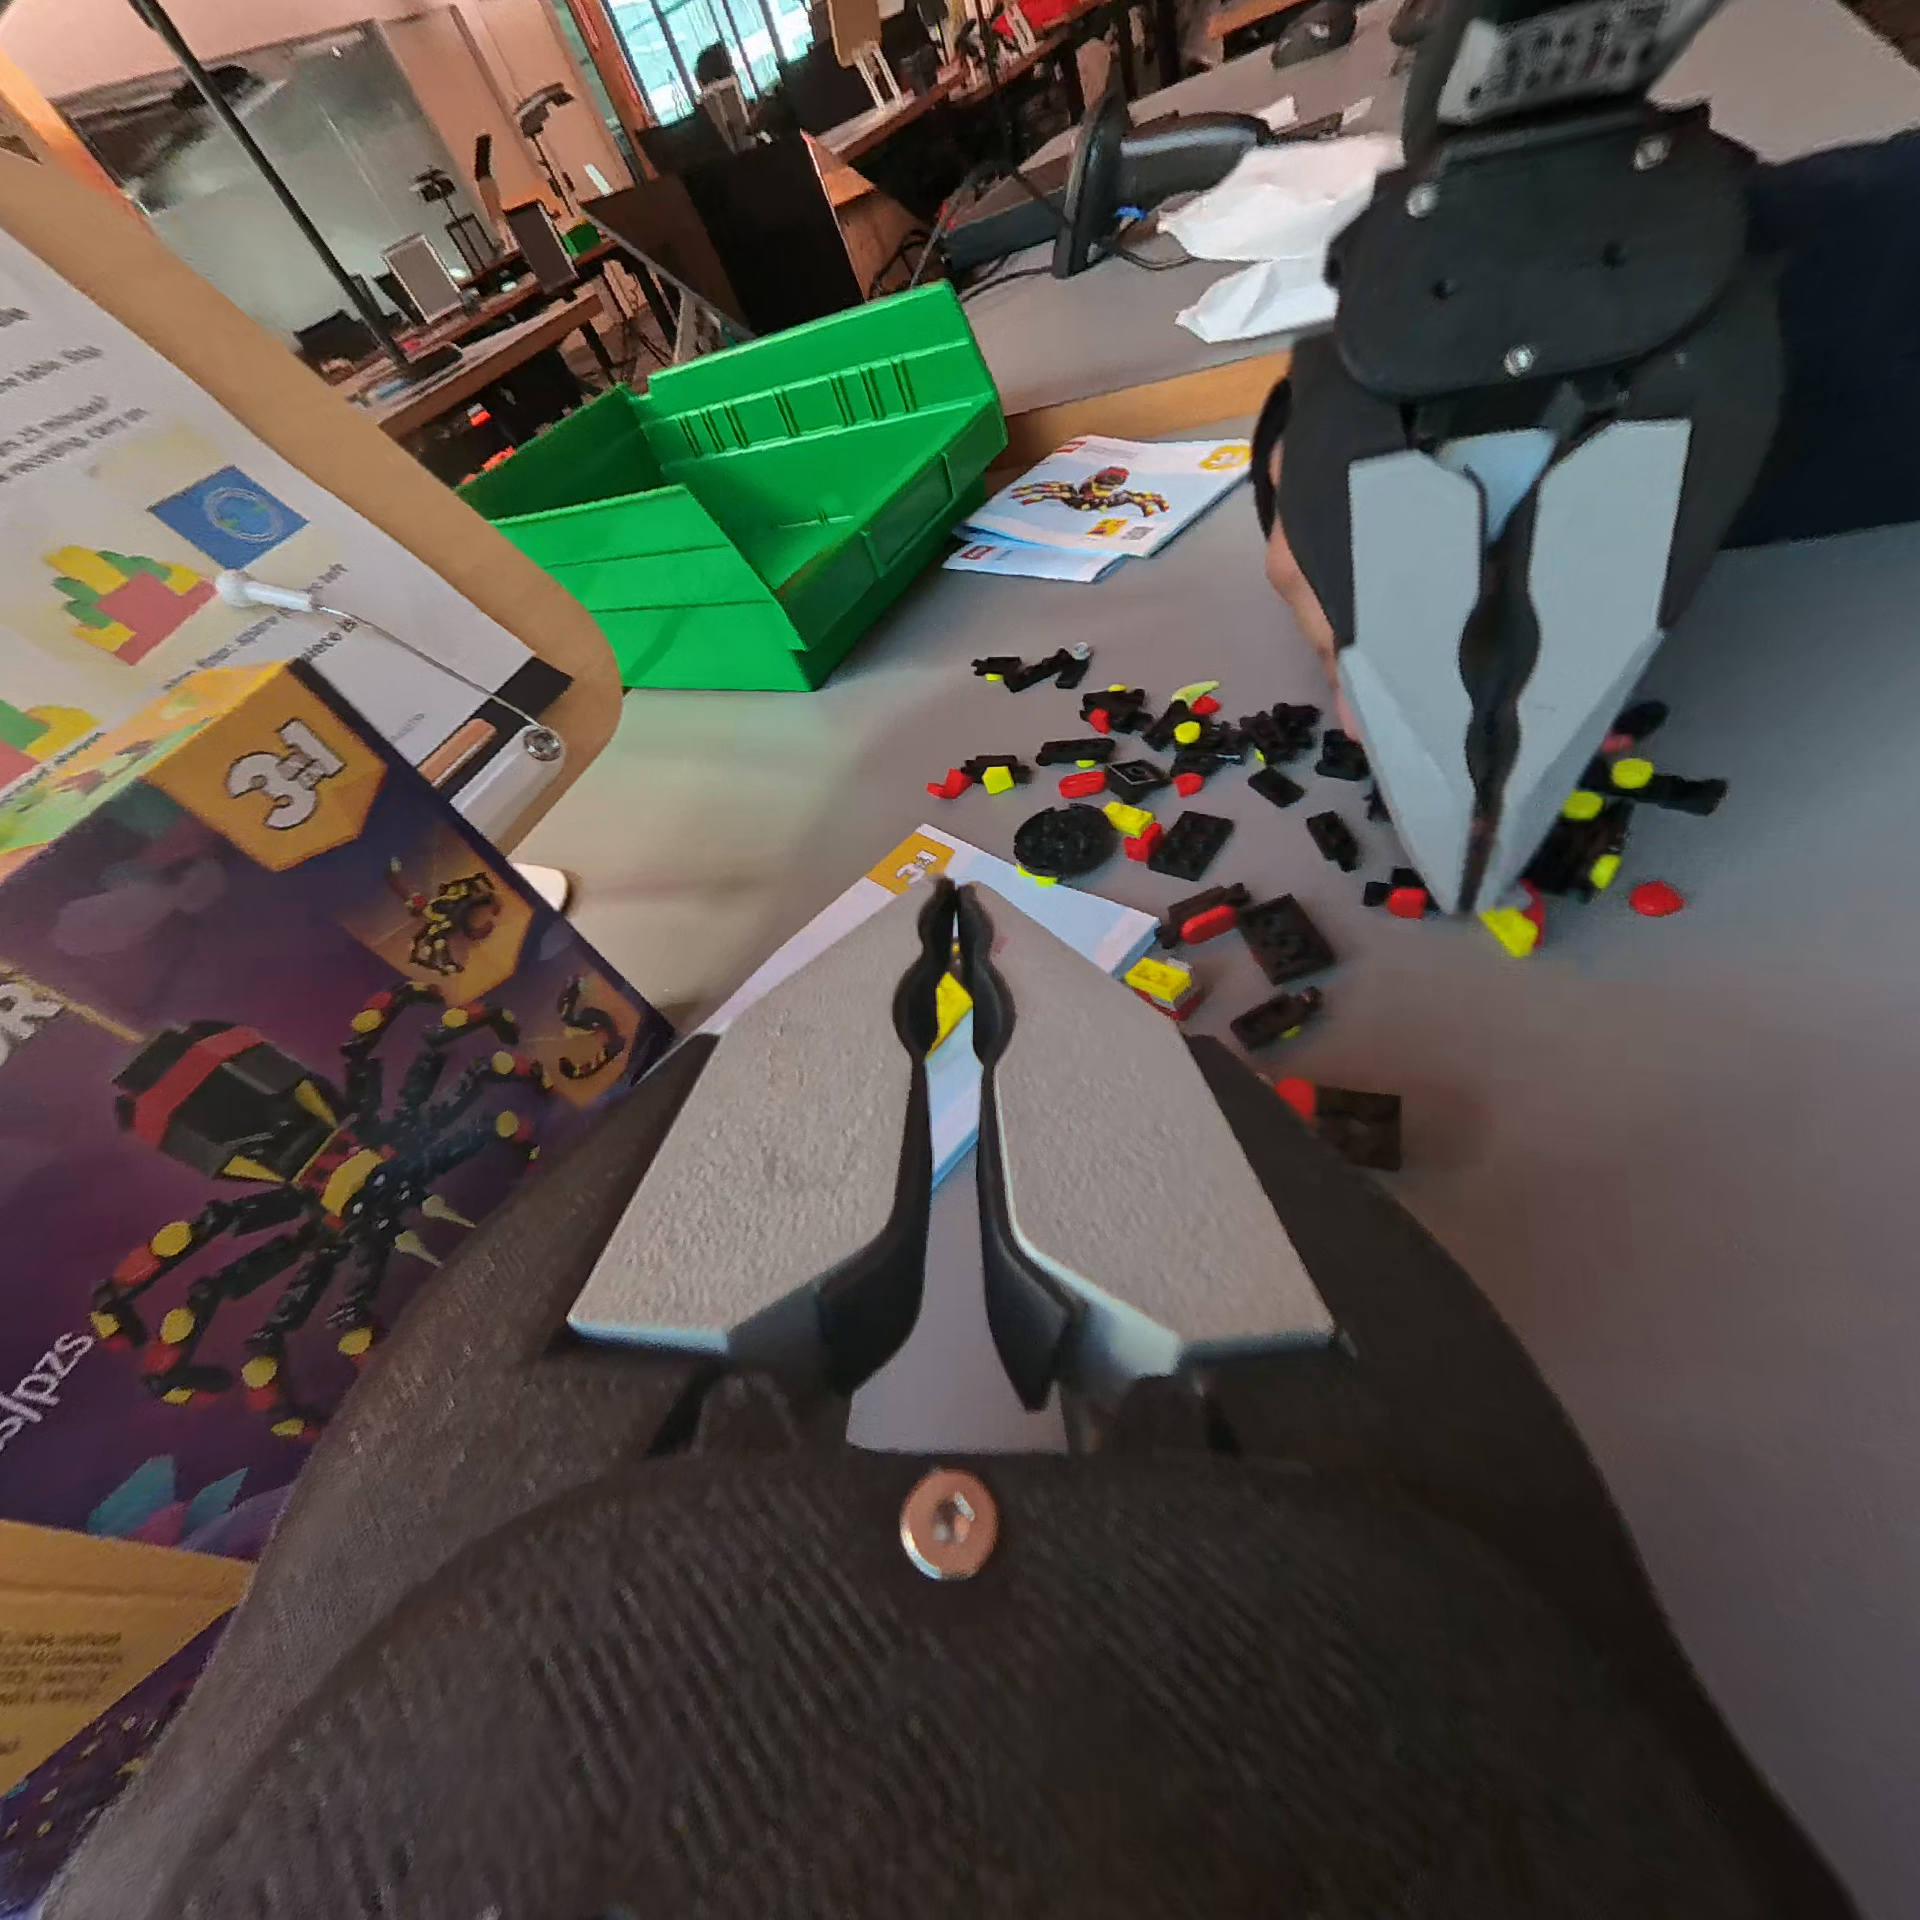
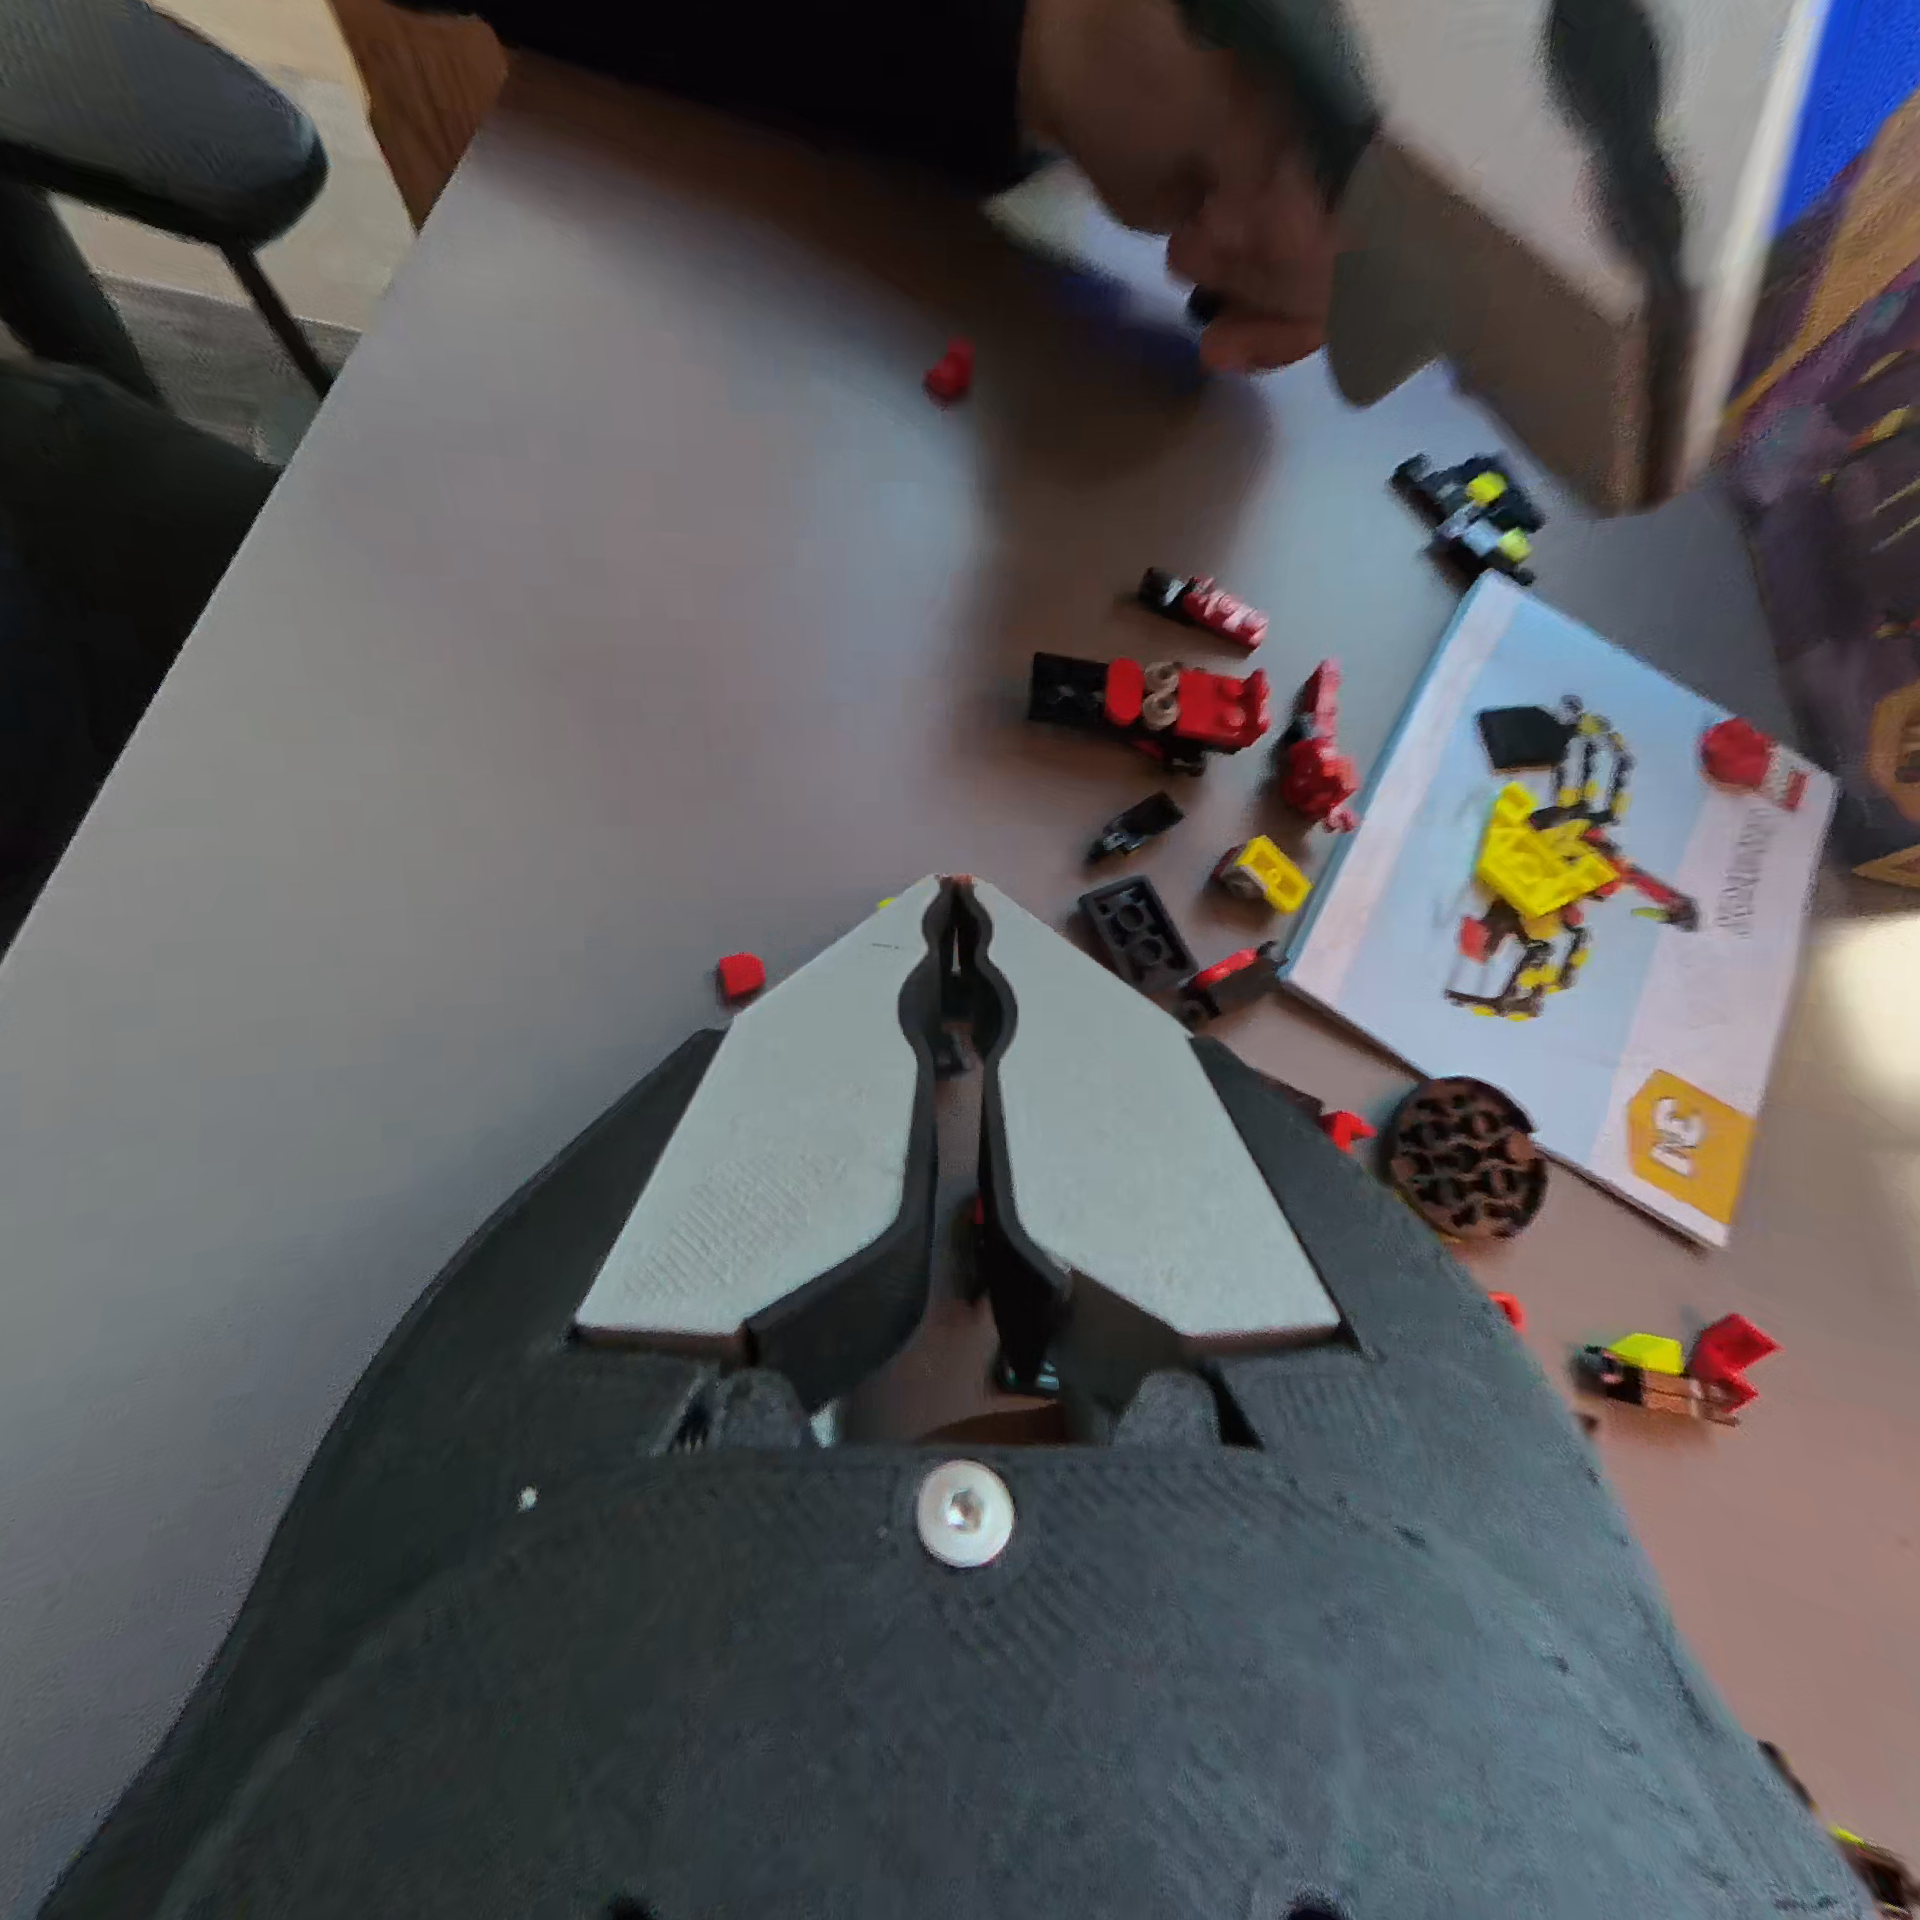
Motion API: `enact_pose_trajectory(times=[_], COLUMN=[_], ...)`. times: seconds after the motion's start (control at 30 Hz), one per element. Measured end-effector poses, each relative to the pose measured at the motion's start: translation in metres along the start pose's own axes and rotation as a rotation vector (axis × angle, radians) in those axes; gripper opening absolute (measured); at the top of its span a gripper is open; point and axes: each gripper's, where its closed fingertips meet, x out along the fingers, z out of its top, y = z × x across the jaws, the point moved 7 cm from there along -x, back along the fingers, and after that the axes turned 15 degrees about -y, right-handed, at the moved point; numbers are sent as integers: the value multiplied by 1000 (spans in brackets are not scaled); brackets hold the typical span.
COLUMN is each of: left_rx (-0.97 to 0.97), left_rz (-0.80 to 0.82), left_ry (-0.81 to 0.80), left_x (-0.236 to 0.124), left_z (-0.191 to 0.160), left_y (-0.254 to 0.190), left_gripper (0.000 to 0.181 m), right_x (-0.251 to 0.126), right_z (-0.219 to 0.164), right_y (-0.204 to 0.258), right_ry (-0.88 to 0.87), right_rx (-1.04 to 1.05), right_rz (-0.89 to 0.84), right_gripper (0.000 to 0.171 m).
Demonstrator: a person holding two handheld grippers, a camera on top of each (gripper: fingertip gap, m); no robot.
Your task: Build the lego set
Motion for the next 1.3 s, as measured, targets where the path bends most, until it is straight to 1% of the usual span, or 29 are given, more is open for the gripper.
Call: enact_pose_trajectory(times=[0.1,0.17,0.27,0.33,0.43,0.5,0.57,0.7,0.87,0.97,1.0,1.07,1.13,1.23,1.3], left_rx=[55,72,158,188,164,131,112,106,85,78,76,60,36,-5,-27], left_rz=[-7,-15,18,43,87,156,197,260,282,305,329,359,378,409,412], left_ry=[0,8,47,90,115,133,150,128,126,126,134,138,128,114,103], left_x=[5,8,10,12,17,19,19,18,18,16,16,15,12,9,9], left_z=[1,2,1,-2,-6,-10,-12,-11,-12,-12,-12,-13,-13,-13,-13], left_y=[-8,-13,-16,-16,-13,-6,0,8,13,16,18,22,26,32,35], left_gripper=[0,0,0,0,0,0,0,0,0,0,0,0,0,0,0], right_x=[-11,-19,-24,-22,-15,-11,-8,-6,-17,-20,-22,-25,-28,-30,-31], right_z=[13,15,9,6,3,1,0,2,10,14,16,22,24,21,21], right_y=[-14,-25,-26,-30,-30,-28,-29,-36,-47,-57,-63,-75,-84,-95,-95], right_ry=[-181,-222,-199,-156,-90,-57,-37,-45,-169,-230,-269,-370,-458,-471,-471], right_rx=[26,28,28,24,-11,-43,-56,-76,-142,-131,-125,-78,11,136,144], right_rz=[-101,-190,-204,-242,-266,-268,-287,-352,-475,-545,-579,-638,-642,-612,-613], right_gripper=[0,0,0,0,10,17,19,22,17,27,27,30,38,44,41])
